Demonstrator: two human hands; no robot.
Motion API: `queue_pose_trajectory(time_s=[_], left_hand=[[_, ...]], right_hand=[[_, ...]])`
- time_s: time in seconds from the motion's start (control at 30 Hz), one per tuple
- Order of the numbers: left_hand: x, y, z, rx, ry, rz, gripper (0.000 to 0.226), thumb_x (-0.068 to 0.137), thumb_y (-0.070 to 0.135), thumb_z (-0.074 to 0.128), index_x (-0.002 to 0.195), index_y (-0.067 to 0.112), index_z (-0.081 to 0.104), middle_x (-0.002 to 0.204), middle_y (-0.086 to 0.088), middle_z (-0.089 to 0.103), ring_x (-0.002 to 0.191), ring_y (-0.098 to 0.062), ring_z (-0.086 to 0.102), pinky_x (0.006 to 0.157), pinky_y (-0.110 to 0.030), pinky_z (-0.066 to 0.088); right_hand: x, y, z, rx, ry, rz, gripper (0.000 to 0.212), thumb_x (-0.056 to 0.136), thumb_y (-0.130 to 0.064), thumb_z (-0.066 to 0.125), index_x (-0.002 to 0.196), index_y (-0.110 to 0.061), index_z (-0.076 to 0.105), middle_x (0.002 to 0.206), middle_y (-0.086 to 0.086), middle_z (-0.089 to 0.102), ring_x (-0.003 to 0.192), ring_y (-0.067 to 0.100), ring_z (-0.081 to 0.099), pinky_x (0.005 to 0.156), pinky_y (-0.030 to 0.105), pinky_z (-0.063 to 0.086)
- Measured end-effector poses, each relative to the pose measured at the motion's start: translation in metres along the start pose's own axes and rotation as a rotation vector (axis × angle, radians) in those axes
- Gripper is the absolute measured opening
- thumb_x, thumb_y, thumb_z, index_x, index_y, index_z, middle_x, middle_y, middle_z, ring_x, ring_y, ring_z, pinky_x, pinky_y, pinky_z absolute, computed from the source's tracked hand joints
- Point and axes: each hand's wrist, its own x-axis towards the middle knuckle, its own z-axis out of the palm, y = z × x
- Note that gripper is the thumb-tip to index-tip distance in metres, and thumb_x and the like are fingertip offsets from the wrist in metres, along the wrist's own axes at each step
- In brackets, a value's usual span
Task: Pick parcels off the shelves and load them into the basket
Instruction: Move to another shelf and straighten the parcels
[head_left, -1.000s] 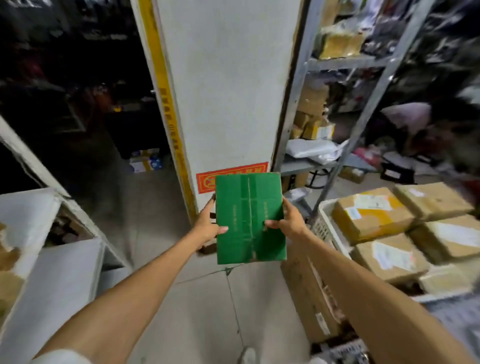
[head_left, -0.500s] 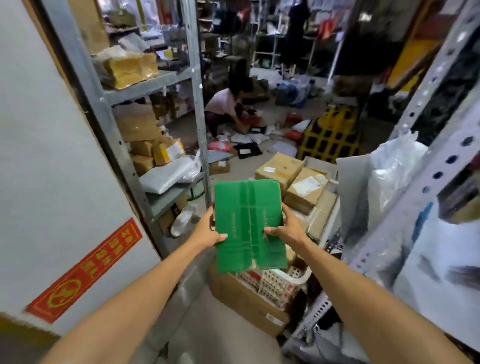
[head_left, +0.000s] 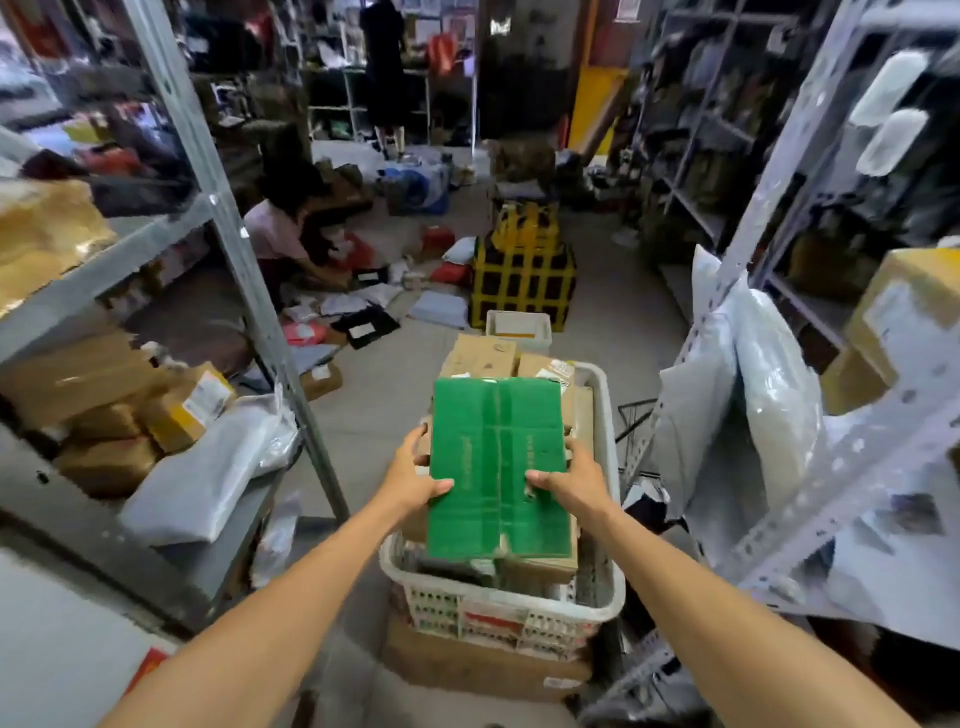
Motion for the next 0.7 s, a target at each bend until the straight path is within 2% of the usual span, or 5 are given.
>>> queue_pose_trajectory(time_s=[0.07, 0.2, 0.3, 0.47, 0.7], left_hand=[[0.024, 0.005, -0.005, -0.018, 0.007, -0.043, 0.078, 0.079, -0.012, 0.067, 0.145, 0.009, 0.030, 0.139, -0.019, 0.046, 0.124, -0.030, 0.048, 0.094, -0.035, 0.044], [0.074, 0.023, -0.013, -0.059, 0.002, -0.058, 0.067, 0.080, -0.011, 0.067, 0.139, 0.001, 0.037, 0.137, -0.020, 0.047, 0.124, -0.032, 0.048, 0.097, -0.038, 0.044], [0.112, 0.041, -0.015, -0.056, 0.003, -0.035, 0.071, 0.079, -0.008, 0.069, 0.141, 0.004, 0.036, 0.138, -0.019, 0.048, 0.123, -0.031, 0.049, 0.101, -0.042, 0.044], [0.170, 0.068, -0.010, -0.154, -0.028, -0.023, 0.092, 0.074, -0.011, 0.071, 0.149, 0.023, 0.030, 0.137, -0.012, 0.051, 0.120, -0.027, 0.054, 0.100, -0.046, 0.046], [0.249, 0.079, -0.007, -0.198, -0.066, -0.080, 0.080, 0.078, -0.011, 0.069, 0.146, 0.007, 0.032, 0.141, -0.014, 0.048, 0.116, -0.025, 0.053, 0.094, -0.035, 0.046]], right_hand=[[0.020, -0.006, 0.007, -0.017, 0.023, 0.019, 0.052, 0.077, -0.012, 0.079, 0.118, -0.011, 0.047, 0.110, 0.004, 0.063, 0.100, 0.021, 0.063, 0.090, 0.039, 0.052], [0.069, -0.024, 0.015, -0.002, 0.048, 0.028, 0.056, 0.073, -0.018, 0.081, 0.117, -0.014, 0.047, 0.110, 0.003, 0.063, 0.101, 0.021, 0.062, 0.090, 0.043, 0.051], [0.103, -0.038, 0.017, 0.024, 0.076, 0.029, 0.069, 0.063, -0.024, 0.087, 0.120, -0.020, 0.047, 0.108, -0.001, 0.065, 0.097, 0.018, 0.063, 0.089, 0.044, 0.051], [0.153, -0.059, 0.018, 0.192, 0.112, -0.022, 0.064, 0.073, -0.021, 0.082, 0.129, -0.029, 0.050, 0.105, -0.009, 0.065, 0.097, 0.020, 0.067, 0.088, 0.046, 0.055], [0.219, -0.078, 0.025, 0.193, 0.084, 0.024, 0.055, 0.081, -0.012, 0.076, 0.121, -0.032, 0.044, 0.113, -0.004, 0.061, 0.100, 0.016, 0.063, 0.089, 0.039, 0.053]])
